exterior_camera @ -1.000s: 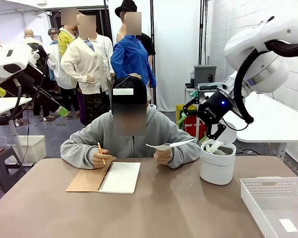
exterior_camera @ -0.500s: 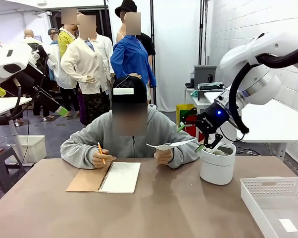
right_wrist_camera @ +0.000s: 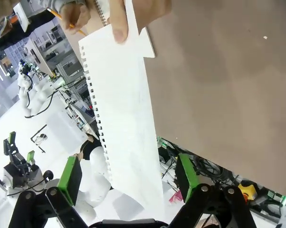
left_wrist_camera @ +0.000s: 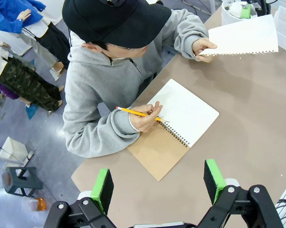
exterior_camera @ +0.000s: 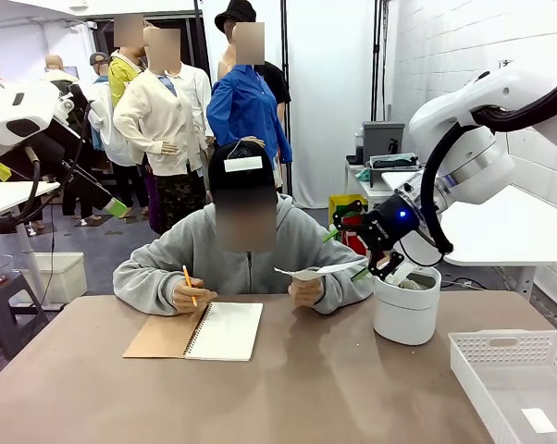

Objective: Sort the paper based on its condition.
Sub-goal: If a person hands you a paper, place it in the Organizing basket , and if it's crumpled, put it in the Trash can.

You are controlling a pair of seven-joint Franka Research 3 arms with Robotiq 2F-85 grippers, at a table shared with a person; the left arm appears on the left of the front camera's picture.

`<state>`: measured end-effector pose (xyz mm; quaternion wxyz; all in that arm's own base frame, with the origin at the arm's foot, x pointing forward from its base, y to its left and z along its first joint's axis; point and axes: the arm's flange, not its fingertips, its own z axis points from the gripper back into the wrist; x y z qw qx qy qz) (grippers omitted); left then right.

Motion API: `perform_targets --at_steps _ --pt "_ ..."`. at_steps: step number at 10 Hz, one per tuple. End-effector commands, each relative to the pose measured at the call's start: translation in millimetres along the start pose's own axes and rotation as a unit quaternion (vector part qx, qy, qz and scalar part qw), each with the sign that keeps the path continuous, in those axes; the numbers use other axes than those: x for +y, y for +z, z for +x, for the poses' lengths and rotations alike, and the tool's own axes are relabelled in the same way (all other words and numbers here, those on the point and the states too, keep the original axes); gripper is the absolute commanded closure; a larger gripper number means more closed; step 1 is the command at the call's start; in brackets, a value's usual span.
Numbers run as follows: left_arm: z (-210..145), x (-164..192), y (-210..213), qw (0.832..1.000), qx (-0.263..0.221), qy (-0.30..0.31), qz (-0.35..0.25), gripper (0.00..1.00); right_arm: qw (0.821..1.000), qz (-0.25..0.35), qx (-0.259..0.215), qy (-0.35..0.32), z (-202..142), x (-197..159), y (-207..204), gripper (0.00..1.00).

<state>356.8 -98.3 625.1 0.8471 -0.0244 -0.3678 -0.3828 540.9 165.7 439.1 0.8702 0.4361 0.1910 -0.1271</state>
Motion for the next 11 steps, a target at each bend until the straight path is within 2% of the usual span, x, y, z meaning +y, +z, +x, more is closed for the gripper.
perform_targets --at_steps 1,5,6,10,11 --pt "-0.6 1.0 0.0 1.0 0.0 0.001 0.0 0.0 1.0 0.007 0.018 0.011 8.1 0.0 -2.8 0.0" --pt "-0.6 1.0 0.0 1.0 0.0 0.001 0.0 0.0 0.998 0.031 0.044 0.024 13.0 -2.0 -6.4 0.0" --pt "-0.6 1.0 0.0 1.0 0.0 0.001 0.0 0.0 0.997 0.035 0.051 0.045 12.7 -3.8 -5.3 0.16" --pt "-0.6 1.0 0.0 1.0 0.0 0.001 0.0 0.0 0.997 0.046 0.057 0.037 12.3 -2.8 -5.3 0.96" --pt "-0.6 1.0 0.0 1.0 0.0 0.001 0.0 0.0 0.996 0.046 0.062 0.036 11.6 -2.8 -5.3 1.0"
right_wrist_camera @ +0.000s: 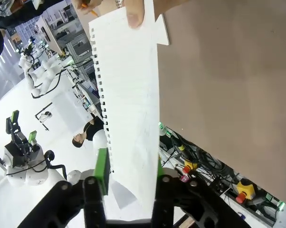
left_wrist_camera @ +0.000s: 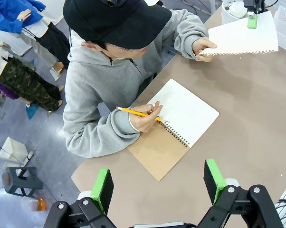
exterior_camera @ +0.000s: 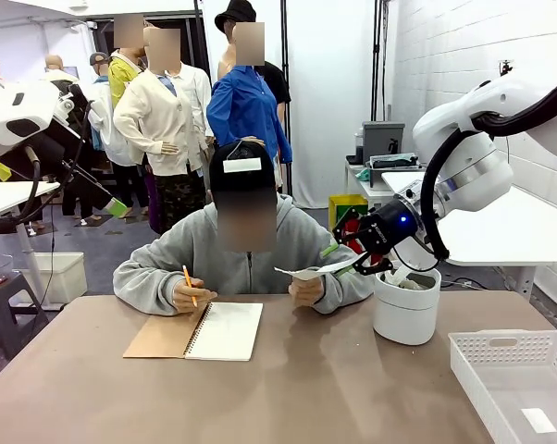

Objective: Sort the paper based on its condition.
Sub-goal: If a person hands you a paper, place it in the Organizing basket , and if it's crumpled, put it in the Trash can.

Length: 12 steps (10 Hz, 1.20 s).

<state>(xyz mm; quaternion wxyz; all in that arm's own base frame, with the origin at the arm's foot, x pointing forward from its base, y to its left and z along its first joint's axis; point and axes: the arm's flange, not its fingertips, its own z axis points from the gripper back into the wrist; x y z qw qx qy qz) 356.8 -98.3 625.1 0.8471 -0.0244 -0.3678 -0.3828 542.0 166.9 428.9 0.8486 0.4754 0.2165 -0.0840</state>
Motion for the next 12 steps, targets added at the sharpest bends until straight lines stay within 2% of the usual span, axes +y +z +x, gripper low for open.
perform_targets --at_steps 1,4,8,10,12 --pt "-1 1 0 1.0 0.0 0.001 0.0 0.0 1.0 0.012 0.019 0.003 5 3 1 1.0" --pt "-1 1 0 1.0 0.0 0.001 0.0 0.0 0.999 0.008 0.032 0.006 -5 6 -1 1.0" --pt "-1 1 0 1.0 0.0 0.001 0.0 0.0 0.998 0.005 0.034 0.047 -28 20 1 1.0" --pt "-1 1 0 1.0 0.0 0.001 0.0 0.0 0.992 0.0 0.028 0.125 -57 45 9 1.0" --pt "-1 1 0 1.0 0.0 0.001 0.0 0.0 0.976 -0.044 -0.005 0.214 -107 78 26 1.0"
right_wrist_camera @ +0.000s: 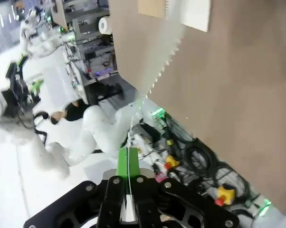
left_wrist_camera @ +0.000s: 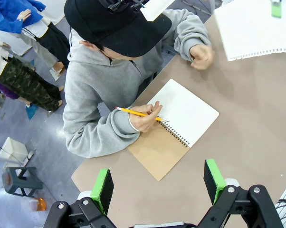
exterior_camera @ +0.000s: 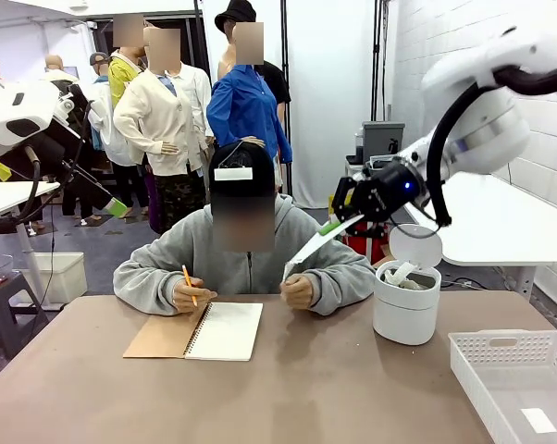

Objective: Sort the paper based on its condition.
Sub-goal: If a person hands you a paper, place it in the Organizing basket , and if it's crumpled, put it in the Trash can.

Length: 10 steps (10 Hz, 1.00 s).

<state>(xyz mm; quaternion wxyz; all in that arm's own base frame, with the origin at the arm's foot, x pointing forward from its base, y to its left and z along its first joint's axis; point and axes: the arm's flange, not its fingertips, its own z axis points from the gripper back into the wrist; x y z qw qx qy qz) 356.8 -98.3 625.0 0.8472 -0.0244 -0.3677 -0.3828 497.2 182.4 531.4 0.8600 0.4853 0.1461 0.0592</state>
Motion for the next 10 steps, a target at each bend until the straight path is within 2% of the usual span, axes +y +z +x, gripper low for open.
perform_targets --at_steps 1,3,5,6,7,8,10 --pt "-1 1 0 1.0 0.0 0.001 0.0 0.0 0.993 -0.067 -0.02 0.1 -43 33 13 1.0" --pt "-1 1 0 1.0 0.0 0.001 0.0 0.0 0.968 -0.17 -0.056 0.177 -94 61 30 1.0" --pt "-1 1 0 1.0 0.0 0.001 0.0 0.0 0.939 -0.26 -0.078 0.209 -138 63 44 1.0" --pt "-1 1 0 1.0 0.0 0.001 0.0 0.0 0.933 -0.291 -0.089 0.193 -154 54 51 1.0" --pt "-1 1 0 1.0 0.0 0.001 0.0 0.0 0.919 -0.328 -0.116 0.185 -169 40 58 1.0" --pt "-1 1 0 1.0 0.0 0.001 0.0 0.0 0.914 -0.351 -0.135 0.151 -183 23 64 1.0" --pt "-1 1 0 1.0 0.0 0.001 0.0 0.0 0.899 -0.38 -0.179 0.12 -200 -25 74 1.0"
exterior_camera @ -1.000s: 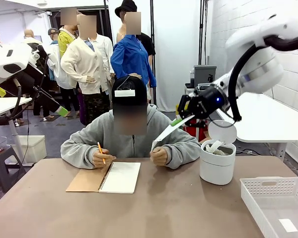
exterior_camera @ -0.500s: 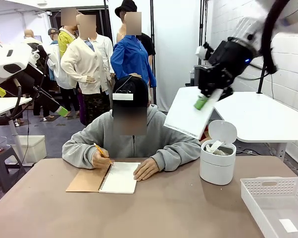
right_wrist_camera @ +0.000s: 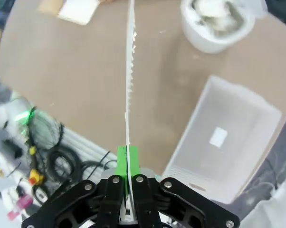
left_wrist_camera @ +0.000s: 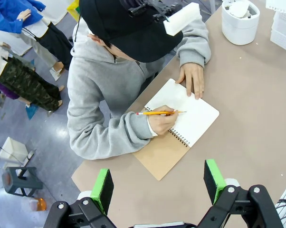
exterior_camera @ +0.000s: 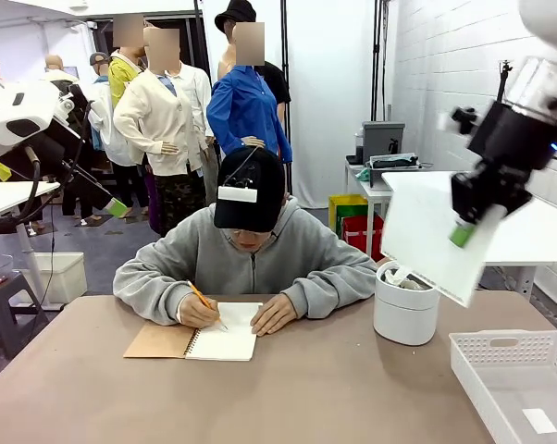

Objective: Sort the paper based on its condition.
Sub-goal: If a person hands you a paper, place it in the Organizing basket , and if it's crumpled, put it in the Trash can.

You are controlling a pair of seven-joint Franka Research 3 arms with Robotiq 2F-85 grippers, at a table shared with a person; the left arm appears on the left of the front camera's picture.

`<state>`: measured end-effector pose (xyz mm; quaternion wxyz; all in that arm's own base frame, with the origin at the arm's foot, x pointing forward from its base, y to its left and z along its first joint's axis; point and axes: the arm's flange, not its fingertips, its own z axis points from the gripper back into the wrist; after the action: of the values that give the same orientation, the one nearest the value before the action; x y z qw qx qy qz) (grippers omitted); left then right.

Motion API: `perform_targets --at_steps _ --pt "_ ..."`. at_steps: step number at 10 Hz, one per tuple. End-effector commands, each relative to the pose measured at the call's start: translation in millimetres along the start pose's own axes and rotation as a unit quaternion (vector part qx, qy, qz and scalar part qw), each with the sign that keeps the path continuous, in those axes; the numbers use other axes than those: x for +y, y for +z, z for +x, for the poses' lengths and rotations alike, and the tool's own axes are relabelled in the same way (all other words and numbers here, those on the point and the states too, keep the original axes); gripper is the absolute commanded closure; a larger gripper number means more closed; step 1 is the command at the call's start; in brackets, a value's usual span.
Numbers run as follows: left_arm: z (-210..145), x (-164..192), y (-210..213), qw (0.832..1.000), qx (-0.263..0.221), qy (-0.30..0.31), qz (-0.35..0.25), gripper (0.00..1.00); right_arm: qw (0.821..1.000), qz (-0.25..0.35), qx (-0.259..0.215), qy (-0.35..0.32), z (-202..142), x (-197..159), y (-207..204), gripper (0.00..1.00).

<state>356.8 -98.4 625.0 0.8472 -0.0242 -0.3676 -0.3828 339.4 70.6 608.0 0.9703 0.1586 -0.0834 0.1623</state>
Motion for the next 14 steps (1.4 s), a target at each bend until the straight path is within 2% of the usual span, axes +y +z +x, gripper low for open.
perform_targets --at_steps 1,2,4,6,8,9,13,14 --pt "-1 1 0 1.0 0.0 0.001 0.0 0.0 0.998 -0.031 -0.019 -0.046 -36 -28 -31 1.0" --pt "-1 1 0 1.0 0.0 0.001 0.0 0.0 0.997 -0.042 -0.023 -0.059 -58 -41 -42 1.0" --pt "-1 1 0 1.0 0.0 0.001 0.0 0.0 0.992 -0.04 0.005 -0.117 -94 -65 -63 1.0" --pt "-1 1 0 1.0 0.0 0.001 0.0 0.0 0.985 -0.051 0.023 -0.161 -109 -90 -80 1.0" --pt "-1 1 0 1.0 0.0 0.001 0.0 0.0 0.976 -0.017 0.016 -0.217 -108 -109 -95 1.0" --pt "-1 1 0 1.0 0.0 0.001 0.0 0.0 0.986 -0.042 0.017 -0.159 -102 -95 -72 1.0" --pt "-1 1 0 1.0 0.0 0.001 0.0 0.0 0.984 -0.037 0.018 -0.171 -101 -98 -73 1.0" --pt "-1 1 0 1.0 0.0 0.001 0.0 0.0 0.981 -0.032 0.049 -0.183 -85 -105 -90 1.0"
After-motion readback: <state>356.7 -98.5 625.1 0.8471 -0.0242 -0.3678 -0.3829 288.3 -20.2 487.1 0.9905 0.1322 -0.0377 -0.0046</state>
